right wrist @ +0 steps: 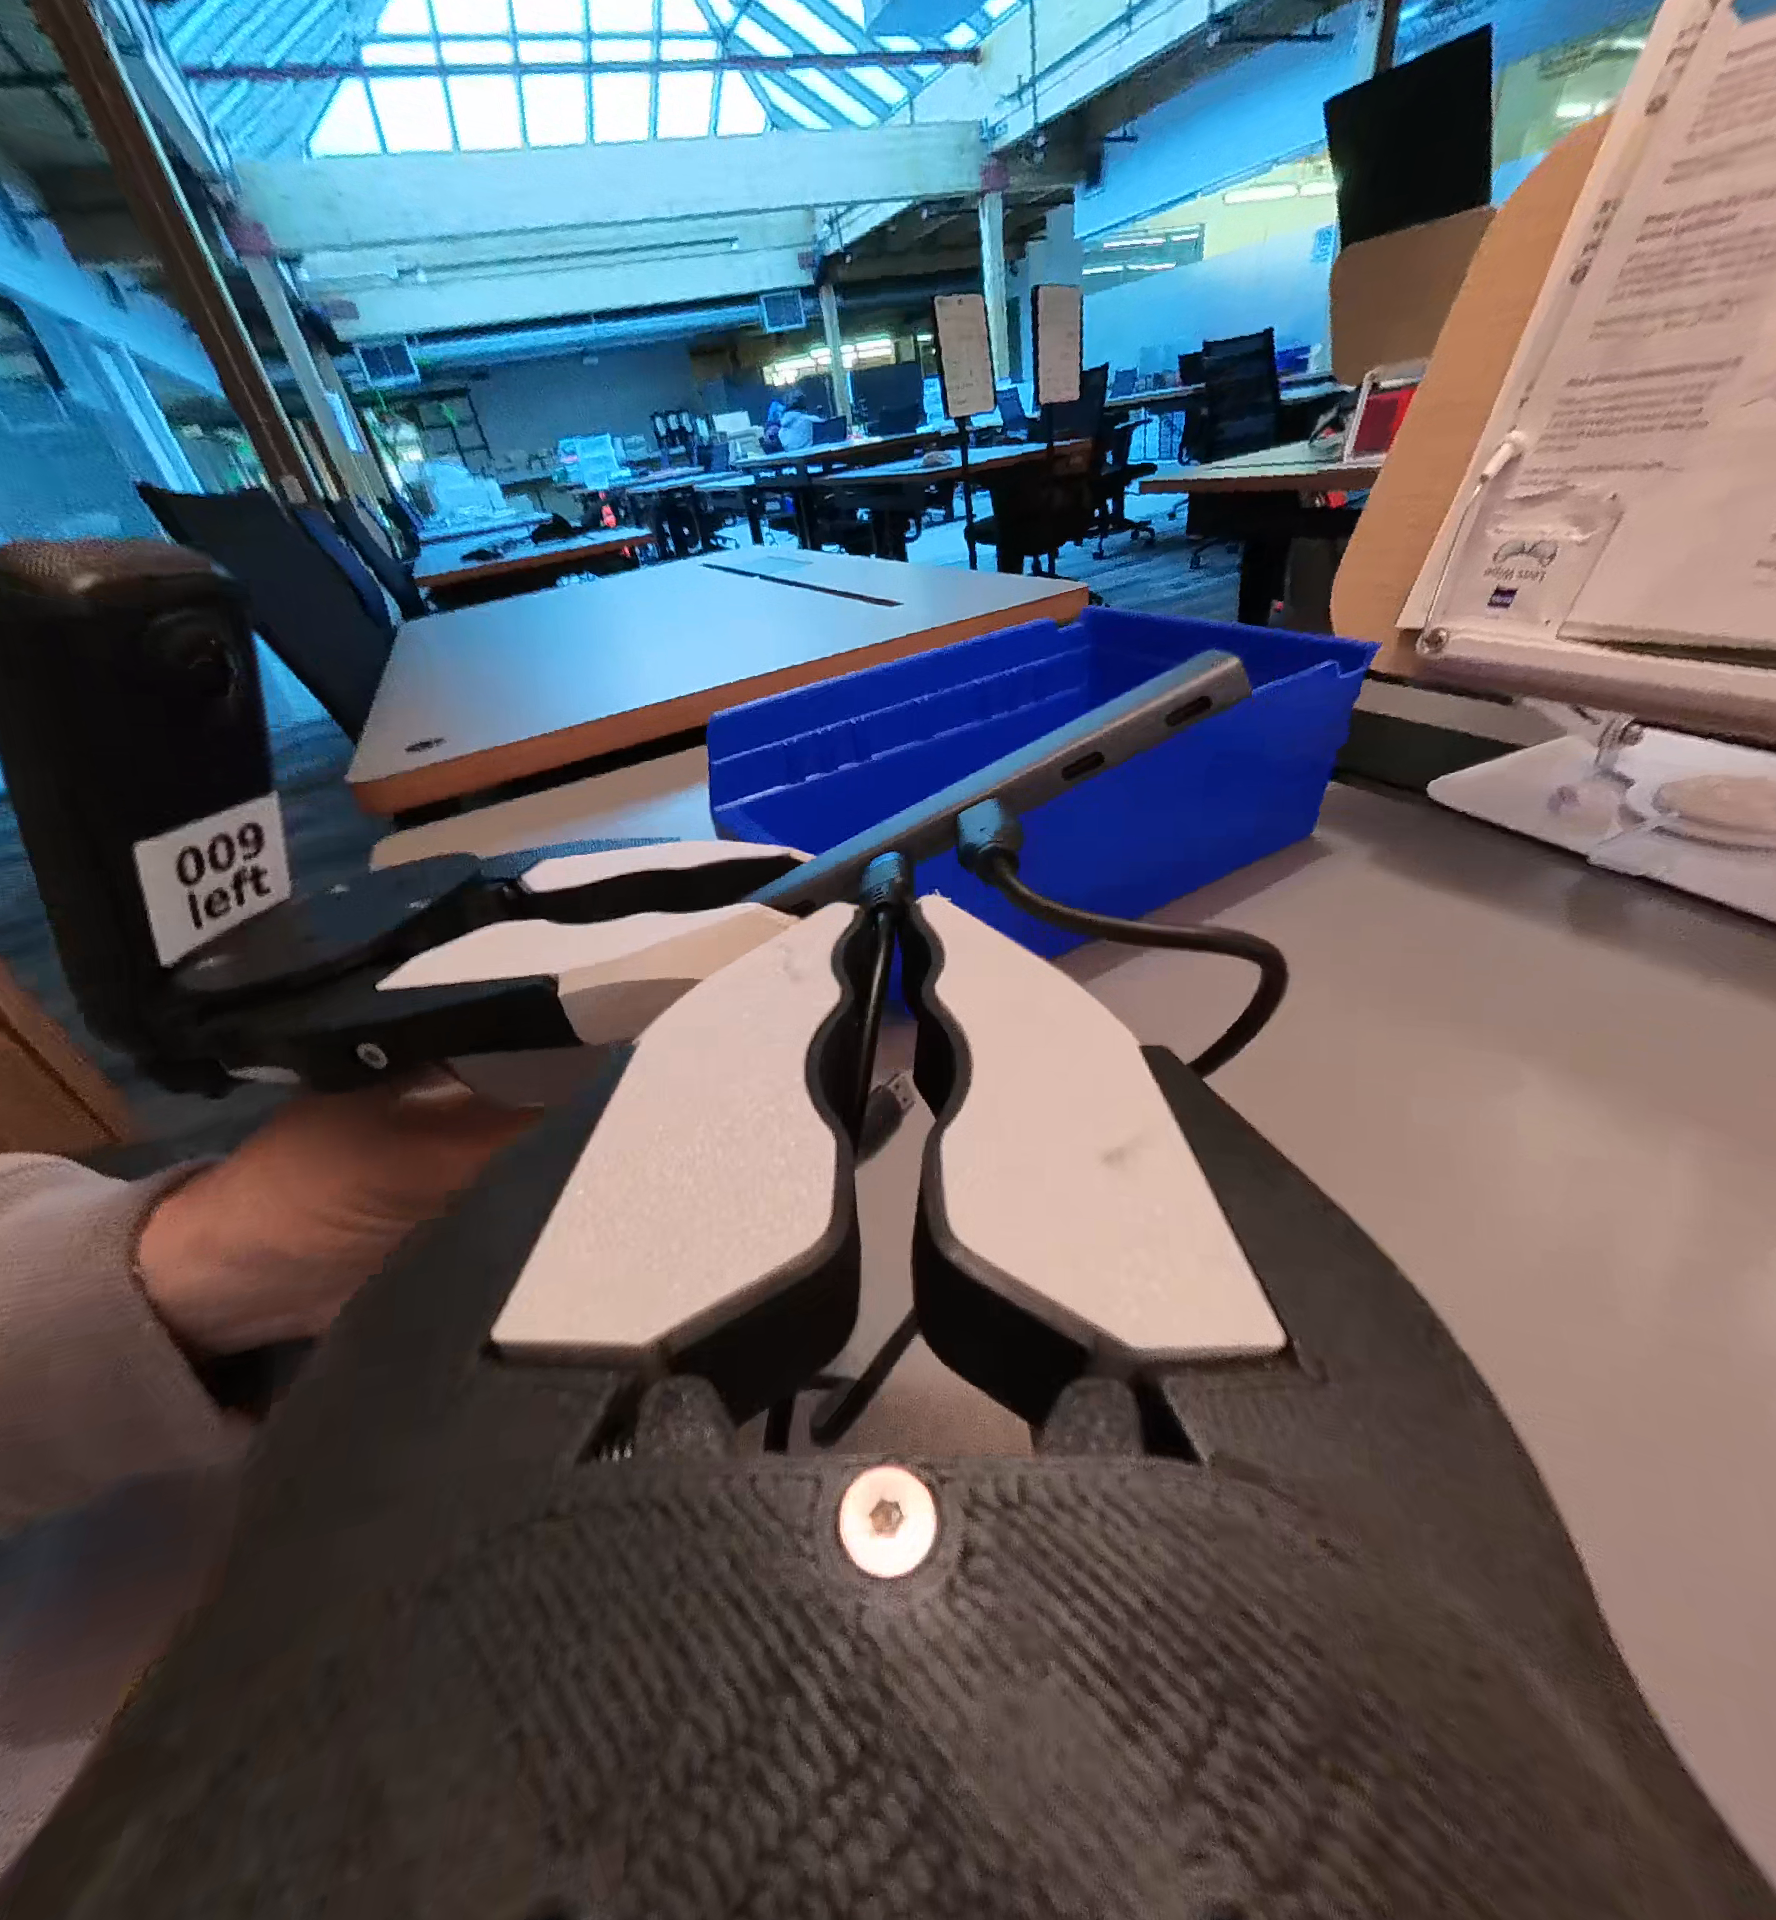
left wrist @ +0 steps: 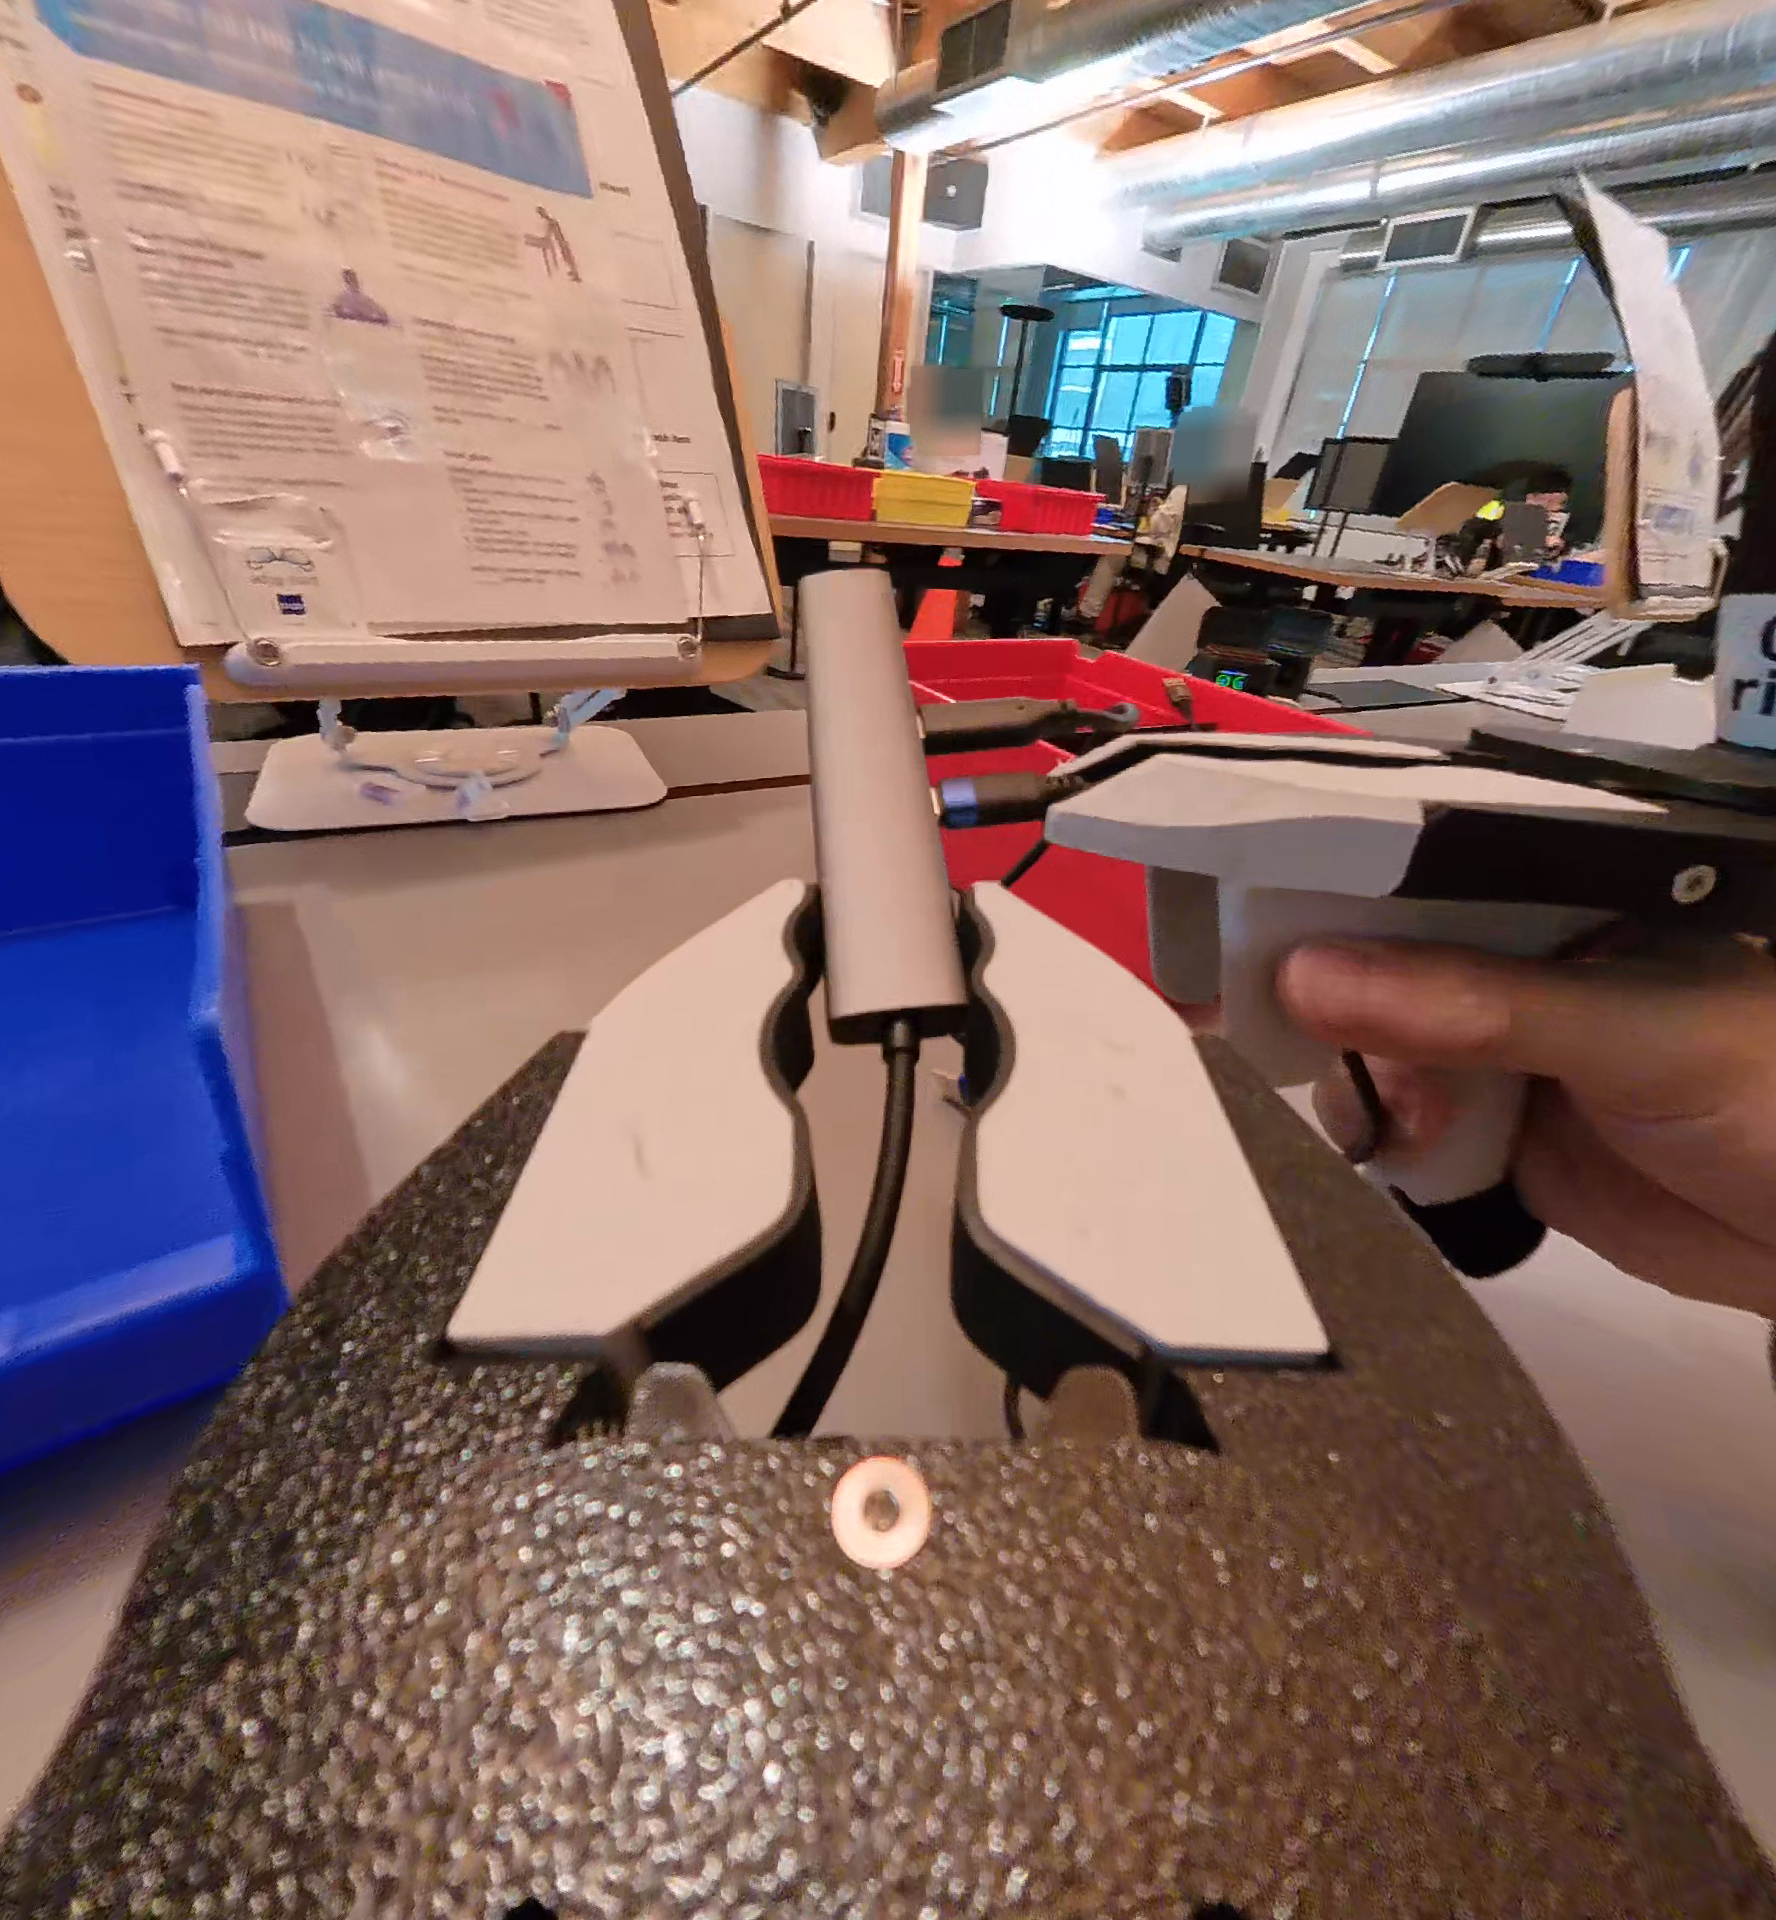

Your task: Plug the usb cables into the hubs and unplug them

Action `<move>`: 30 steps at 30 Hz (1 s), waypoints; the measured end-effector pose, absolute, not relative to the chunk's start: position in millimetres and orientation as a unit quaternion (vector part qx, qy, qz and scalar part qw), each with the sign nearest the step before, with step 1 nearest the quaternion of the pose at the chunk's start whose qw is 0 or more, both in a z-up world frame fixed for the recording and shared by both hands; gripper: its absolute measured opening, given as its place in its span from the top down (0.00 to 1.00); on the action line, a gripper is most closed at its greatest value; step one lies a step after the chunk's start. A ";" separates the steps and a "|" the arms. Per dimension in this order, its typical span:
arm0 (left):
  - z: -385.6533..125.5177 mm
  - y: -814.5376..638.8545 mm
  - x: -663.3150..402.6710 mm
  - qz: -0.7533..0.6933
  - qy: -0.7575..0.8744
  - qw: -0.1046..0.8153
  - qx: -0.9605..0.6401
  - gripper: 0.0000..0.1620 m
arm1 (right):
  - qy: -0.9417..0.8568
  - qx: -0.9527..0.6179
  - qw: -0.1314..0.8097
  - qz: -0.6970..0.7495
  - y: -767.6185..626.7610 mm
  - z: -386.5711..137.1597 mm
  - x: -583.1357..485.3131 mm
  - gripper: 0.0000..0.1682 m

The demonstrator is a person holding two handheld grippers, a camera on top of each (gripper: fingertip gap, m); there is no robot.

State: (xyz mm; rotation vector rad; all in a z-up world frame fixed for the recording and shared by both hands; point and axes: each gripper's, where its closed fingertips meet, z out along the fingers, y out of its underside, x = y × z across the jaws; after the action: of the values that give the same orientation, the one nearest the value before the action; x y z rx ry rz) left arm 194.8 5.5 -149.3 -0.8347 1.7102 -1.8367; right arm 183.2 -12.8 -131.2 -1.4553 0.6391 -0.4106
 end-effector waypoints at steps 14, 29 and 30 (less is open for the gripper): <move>-167.2 10.7 196.5 -0.621 0.657 0.222 -0.365 0.86 | 0.217 -0.688 0.631 -0.285 -8.9 -151.5 187.8 0.93; -190.3 18.1 196.7 -0.625 0.658 0.240 -0.346 0.86 | 0.208 -0.683 0.629 -0.307 3.0 -176.4 193.1 0.93; -189.7 18.6 196.8 -0.628 0.656 0.236 -0.346 0.86 | 0.210 -0.679 0.632 -0.308 3.4 -176.2 193.1 0.94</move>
State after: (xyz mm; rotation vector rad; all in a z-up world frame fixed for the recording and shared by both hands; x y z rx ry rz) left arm 196.8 18.6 -189.7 -0.9480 1.7996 -1.7233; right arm 193.1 3.4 -176.2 -1.5546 0.4795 -0.7052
